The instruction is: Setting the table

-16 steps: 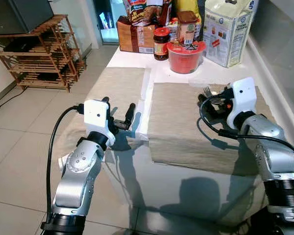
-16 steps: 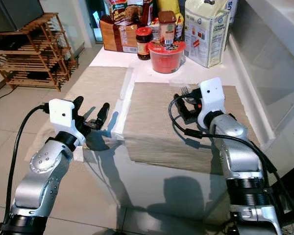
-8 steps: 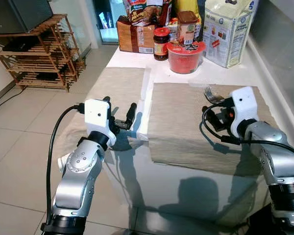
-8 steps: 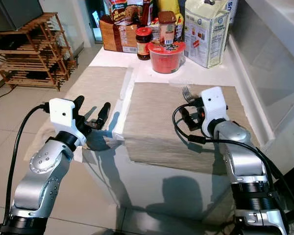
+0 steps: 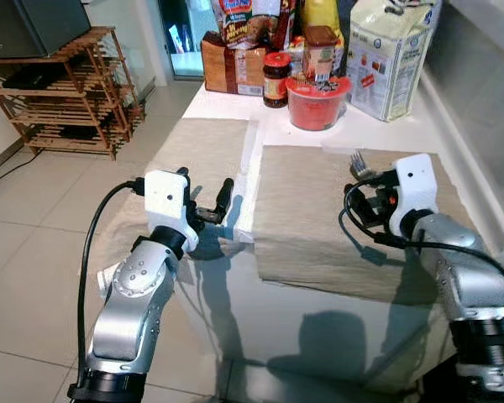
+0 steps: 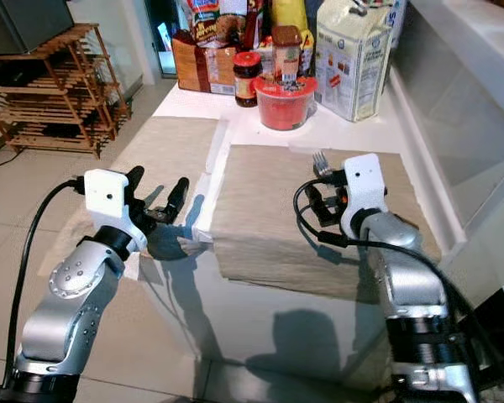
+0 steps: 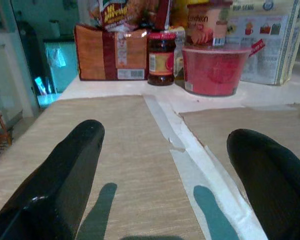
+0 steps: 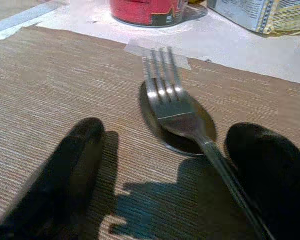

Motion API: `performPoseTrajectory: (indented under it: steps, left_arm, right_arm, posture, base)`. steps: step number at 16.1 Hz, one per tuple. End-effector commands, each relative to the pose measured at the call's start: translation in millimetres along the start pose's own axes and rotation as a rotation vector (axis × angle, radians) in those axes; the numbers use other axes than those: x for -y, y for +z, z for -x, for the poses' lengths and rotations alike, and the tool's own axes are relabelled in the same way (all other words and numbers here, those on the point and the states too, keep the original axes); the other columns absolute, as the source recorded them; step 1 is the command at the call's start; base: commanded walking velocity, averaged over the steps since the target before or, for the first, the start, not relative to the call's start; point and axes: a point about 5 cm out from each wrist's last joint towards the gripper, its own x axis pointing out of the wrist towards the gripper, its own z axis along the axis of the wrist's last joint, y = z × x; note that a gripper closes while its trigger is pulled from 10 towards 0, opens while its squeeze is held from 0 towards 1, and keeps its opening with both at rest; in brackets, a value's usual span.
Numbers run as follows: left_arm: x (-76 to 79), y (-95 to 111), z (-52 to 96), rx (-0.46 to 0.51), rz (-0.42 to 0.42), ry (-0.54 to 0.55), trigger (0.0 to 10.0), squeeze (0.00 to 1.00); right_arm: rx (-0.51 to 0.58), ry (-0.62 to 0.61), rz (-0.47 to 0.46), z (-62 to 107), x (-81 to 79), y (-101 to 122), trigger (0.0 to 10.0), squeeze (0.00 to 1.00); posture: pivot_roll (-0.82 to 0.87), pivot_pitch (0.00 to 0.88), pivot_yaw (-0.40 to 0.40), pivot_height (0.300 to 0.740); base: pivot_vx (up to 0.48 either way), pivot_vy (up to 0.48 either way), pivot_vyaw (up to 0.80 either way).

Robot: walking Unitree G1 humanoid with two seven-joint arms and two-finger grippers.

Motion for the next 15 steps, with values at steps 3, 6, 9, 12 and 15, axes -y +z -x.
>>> performPoseTrajectory:
  steps: [3, 6, 9, 12, 15]
  left_arm:
    - [-3.6, 3, 0.2, -0.001, -0.015, 0.014, 10.0, 0.00]
    - [-4.3, 3, -0.1, -0.005, -0.022, 0.014, 10.0, 0.00]
    - [-5.2, 3, -0.7, -0.005, -0.026, 0.023, 10.0, 0.00]
    - [-4.8, 2, -0.6, -0.006, -0.029, 0.027, 10.0, 0.00]
    - [-3.6, 1, -0.2, -0.011, -0.029, 0.032, 10.0, 0.00]
  right_arm:
    - [-0.144, 0.015, -0.079, -1.1, -15.9, -39, 0.0, 0.00]
    - [-0.133, 0.011, -0.085, -3.1, -20.6, -40, 0.0, 0.00]
    - [-0.094, -0.011, -0.074, -7.6, -24.4, -37, 0.0, 0.00]
    - [-0.024, -0.029, 0.000, -9.0, -24.8, -30, 0.0, 0.00]
    - [0.069, -0.059, 0.017, -11.4, -24.5, -19, 0.0, 0.00]
  posture:
    - [-0.13, 0.000, 0.086, 0.740]
    - [-0.13, 0.000, 0.086, 0.740]
    - [-0.13, 0.000, 0.086, 0.740]
    - [-0.13, 0.000, 0.086, 0.740]
    - [-0.13, 0.000, 0.082, 0.740]
  base:
    - [0.000, 0.000, 0.00]
    - [0.000, 0.000, 0.00]
    - [0.000, 0.000, 0.00]
    - [0.000, 0.000, 0.00]
    - [0.000, 0.000, 0.00]
